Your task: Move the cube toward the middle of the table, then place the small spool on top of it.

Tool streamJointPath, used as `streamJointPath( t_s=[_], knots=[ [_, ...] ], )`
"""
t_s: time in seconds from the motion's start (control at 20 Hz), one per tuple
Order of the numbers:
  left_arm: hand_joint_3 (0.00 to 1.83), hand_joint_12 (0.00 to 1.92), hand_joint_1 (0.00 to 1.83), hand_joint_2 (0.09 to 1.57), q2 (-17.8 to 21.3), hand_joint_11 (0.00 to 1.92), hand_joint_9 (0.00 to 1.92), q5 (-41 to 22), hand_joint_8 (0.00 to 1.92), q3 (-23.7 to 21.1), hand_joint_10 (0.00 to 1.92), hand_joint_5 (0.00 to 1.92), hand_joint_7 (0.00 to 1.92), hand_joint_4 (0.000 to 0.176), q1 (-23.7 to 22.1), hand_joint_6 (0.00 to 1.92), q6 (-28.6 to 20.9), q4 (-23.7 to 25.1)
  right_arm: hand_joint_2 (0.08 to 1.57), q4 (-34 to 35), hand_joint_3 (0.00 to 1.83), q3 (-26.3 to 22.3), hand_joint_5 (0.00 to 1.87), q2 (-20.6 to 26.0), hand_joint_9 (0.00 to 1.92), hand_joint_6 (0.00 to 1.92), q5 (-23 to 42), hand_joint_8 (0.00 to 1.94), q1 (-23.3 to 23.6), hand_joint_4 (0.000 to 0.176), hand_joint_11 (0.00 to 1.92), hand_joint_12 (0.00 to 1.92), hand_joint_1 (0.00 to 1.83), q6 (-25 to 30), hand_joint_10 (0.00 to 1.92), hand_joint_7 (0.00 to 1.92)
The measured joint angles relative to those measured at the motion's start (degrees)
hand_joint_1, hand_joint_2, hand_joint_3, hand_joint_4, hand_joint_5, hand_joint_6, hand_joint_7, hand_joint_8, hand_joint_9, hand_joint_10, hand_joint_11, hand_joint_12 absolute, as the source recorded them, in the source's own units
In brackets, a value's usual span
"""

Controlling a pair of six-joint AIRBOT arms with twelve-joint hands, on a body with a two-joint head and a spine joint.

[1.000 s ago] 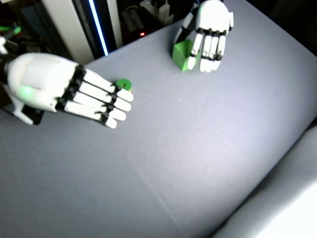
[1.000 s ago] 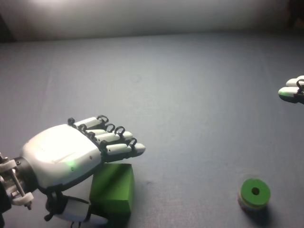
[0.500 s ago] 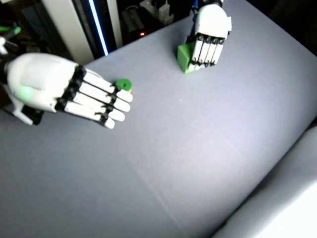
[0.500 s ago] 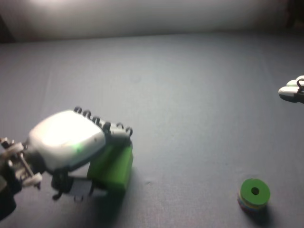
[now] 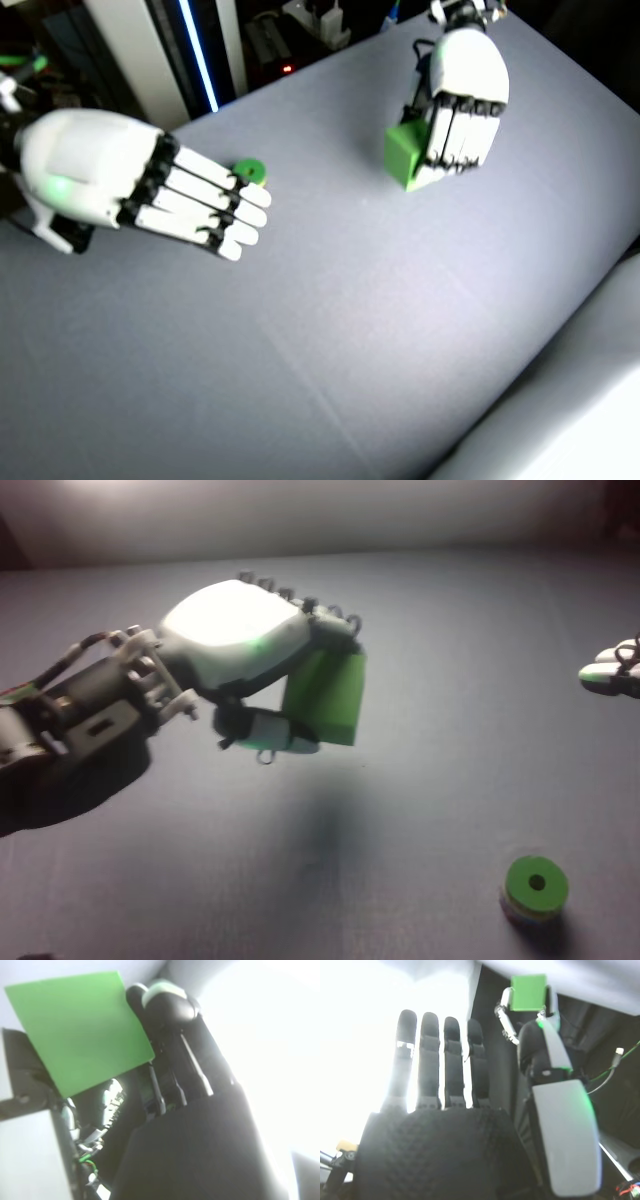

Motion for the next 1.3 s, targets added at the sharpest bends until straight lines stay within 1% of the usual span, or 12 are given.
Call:
streamJointPath(
  t_s=[0.05,0.1,0.2,0.3,0.4,0.45,0.5,0.6,0.7,0.85,1.15,1.3],
  knots=[
    [0.00,1.08,1.40,1.07,-0.9,0.85,1.01,0.6,0.90,0.5,1.23,1.22,1.07,0.000,-0.2,0.19,0.0,0.3,1.29,-0.4,0.00,0.0,0.45,-0.1,0.59,0.00,0.0,0.00,0.4,0.000,0.34,0.68,0.96,0.0,0.00,0.51],
    [0.00,1.13,1.32,1.05,-1.9,0.89,1.10,2.2,0.99,0.9,0.88,1.28,1.11,0.000,-0.4,0.14,0.0,0.5,1.33,-1.2,0.01,0.3,0.39,-0.4,0.52,0.00,0.0,0.00,1.0,0.000,0.28,0.64,0.88,0.0,0.00,0.45],
    [0.00,1.28,1.30,1.04,-3.6,0.84,1.15,4.1,1.00,2.2,0.65,1.33,1.11,0.000,-0.4,0.10,-0.2,0.8,1.38,-1.5,0.01,0.6,0.33,-0.7,0.50,0.00,0.0,0.00,1.9,0.000,0.22,0.71,0.76,0.0,0.00,0.44],
    [0.01,1.01,1.39,1.04,-5.1,0.89,1.17,5.9,0.76,4.1,0.94,1.08,1.09,0.000,-0.4,0.61,-1.2,0.7,1.40,-2.0,0.00,0.7,0.32,-0.8,0.50,0.00,0.2,0.00,2.4,0.000,0.18,0.79,0.68,0.0,0.00,0.43],
    [0.00,1.16,1.29,1.09,-6.0,0.72,0.92,7.4,1.12,5.0,0.79,1.07,0.98,0.000,-0.3,0.65,-1.4,0.5,1.40,-2.0,0.00,0.8,0.34,-0.9,0.50,0.00,0.1,0.00,2.4,0.000,0.16,0.85,0.74,0.0,0.00,0.44],
    [0.00,1.24,1.19,1.02,-6.2,0.61,0.79,7.9,0.54,5.1,0.60,0.82,0.72,0.000,-0.3,0.21,-1.5,0.5,1.39,-2.0,0.00,0.8,0.35,-0.9,0.51,0.00,0.1,0.00,2.4,0.000,0.16,0.86,0.81,0.0,0.00,0.45],
    [0.00,1.36,1.15,0.97,-6.3,0.59,0.78,8.3,0.28,5.2,0.56,0.74,0.67,0.000,-0.3,0.05,-1.5,0.6,1.39,-2.1,0.00,0.8,0.37,-0.9,0.52,0.01,0.1,0.01,2.4,0.000,0.16,0.87,0.87,0.0,0.01,0.46],
    [0.00,1.41,1.03,0.90,-6.5,0.35,0.65,8.6,0.03,5.4,0.43,0.50,0.53,0.087,-0.3,0.00,-1.5,0.6,1.39,-2.2,0.00,0.8,0.38,-0.9,0.52,0.00,0.1,0.00,2.4,0.000,0.18,0.84,0.86,0.0,0.00,0.48],
    [0.00,1.16,1.00,0.89,-6.4,0.07,0.44,8.6,0.00,5.7,0.07,0.32,0.33,0.124,-0.3,0.00,-1.5,0.0,1.37,-2.2,0.00,0.8,0.39,-0.9,0.51,0.00,0.0,0.00,2.4,0.000,0.22,0.79,0.87,0.0,0.00,0.47],
    [0.00,0.89,0.96,0.89,-4.7,0.00,0.26,8.0,0.00,4.5,0.00,0.22,0.21,0.159,-0.3,0.00,-1.5,-0.4,1.36,-2.6,0.00,0.8,0.39,-0.9,0.53,0.00,0.0,0.01,2.4,0.000,0.23,0.78,0.89,0.3,0.01,0.49],
    [0.00,0.56,1.04,0.87,6.7,0.00,0.09,-4.1,0.00,-5.0,0.00,0.16,0.05,0.143,5.6,0.00,-2.1,-1.9,1.27,-8.9,0.00,0.5,0.40,-0.8,0.49,0.00,0.0,0.00,3.7,0.000,0.30,0.64,0.88,3.1,0.00,0.48],
    [0.01,0.12,0.91,0.92,13.4,0.00,0.01,-12.4,0.00,-10.4,0.00,0.11,0.01,0.175,12.5,0.01,-3.0,-4.8,1.15,-14.0,0.00,-0.1,0.44,0.0,0.50,0.00,-1.2,0.00,4.8,0.000,0.24,0.75,0.83,5.2,0.00,0.49]
  ],
)
